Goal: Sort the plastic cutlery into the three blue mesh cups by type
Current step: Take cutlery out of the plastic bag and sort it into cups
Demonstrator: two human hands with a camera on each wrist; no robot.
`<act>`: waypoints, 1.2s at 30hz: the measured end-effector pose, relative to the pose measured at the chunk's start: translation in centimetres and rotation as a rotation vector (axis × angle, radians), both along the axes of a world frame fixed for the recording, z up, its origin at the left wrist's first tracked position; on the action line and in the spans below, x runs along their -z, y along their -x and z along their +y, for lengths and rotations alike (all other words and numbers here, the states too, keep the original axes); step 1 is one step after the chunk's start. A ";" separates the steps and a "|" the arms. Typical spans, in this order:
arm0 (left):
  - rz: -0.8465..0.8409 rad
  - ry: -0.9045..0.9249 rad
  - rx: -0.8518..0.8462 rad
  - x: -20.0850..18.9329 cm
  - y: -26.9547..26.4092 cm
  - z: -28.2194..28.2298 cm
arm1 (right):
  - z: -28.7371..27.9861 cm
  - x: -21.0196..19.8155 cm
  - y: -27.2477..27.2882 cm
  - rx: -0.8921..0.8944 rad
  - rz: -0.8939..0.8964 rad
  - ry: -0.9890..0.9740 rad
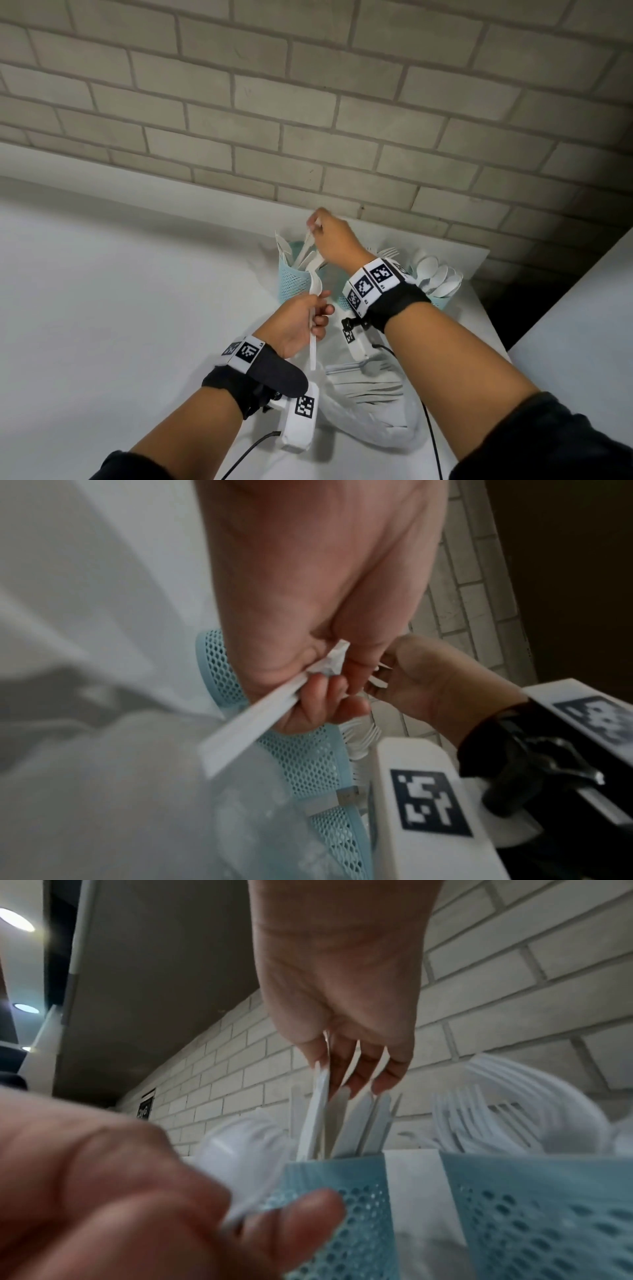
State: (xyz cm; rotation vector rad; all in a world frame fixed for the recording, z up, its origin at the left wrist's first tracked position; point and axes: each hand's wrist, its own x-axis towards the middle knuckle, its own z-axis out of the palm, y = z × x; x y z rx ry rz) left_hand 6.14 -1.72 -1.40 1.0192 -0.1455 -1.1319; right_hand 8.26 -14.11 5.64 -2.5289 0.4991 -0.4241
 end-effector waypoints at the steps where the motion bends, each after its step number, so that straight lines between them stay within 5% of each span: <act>1: 0.024 0.003 0.024 0.1 -0.1 0.1 | 0.0 0.2 -0.1 -0.008 0.106 0.059; 4: -0.001 -0.004 0.114 0.0 -0.1 0.3 | 0.1 -0.3 0.3 -0.046 0.271 0.174; 9: -0.179 0.024 0.137 -0.9 0.8 -0.2 | -0.8 -2.5 4.2 0.162 -0.075 0.167; 14: -0.341 0.038 0.101 -2.0 2.1 -1.8 | -1.7 -3.7 9.2 0.139 0.411 -0.089; 16: -0.362 0.036 0.064 -2.4 2.7 -2.7 | -1.8 -3.5 10.6 0.071 0.418 -0.231; 22: -0.442 -0.062 0.151 -1.7 3.9 -3.2 | -4.8 -4.2 13.1 0.342 -0.212 -0.284; 25: -0.520 -0.159 0.201 -1.1 3.4 -2.6 | -5.9 -4.7 13.2 0.381 -0.557 -0.184; 28: -0.643 -0.265 0.251 -0.9 2.7 -2.1 | -6.0 -4.2 12.5 0.419 -0.688 0.013; 31: -0.791 -0.328 0.332 -0.8 2.4 -1.7 | -6.0 -2.1 11.1 0.395 -0.517 0.123; 36: -1.188 -0.412 0.634 -0.6 2.9 -1.0 | -6.1 1.7 9.2 0.325 0.123 0.233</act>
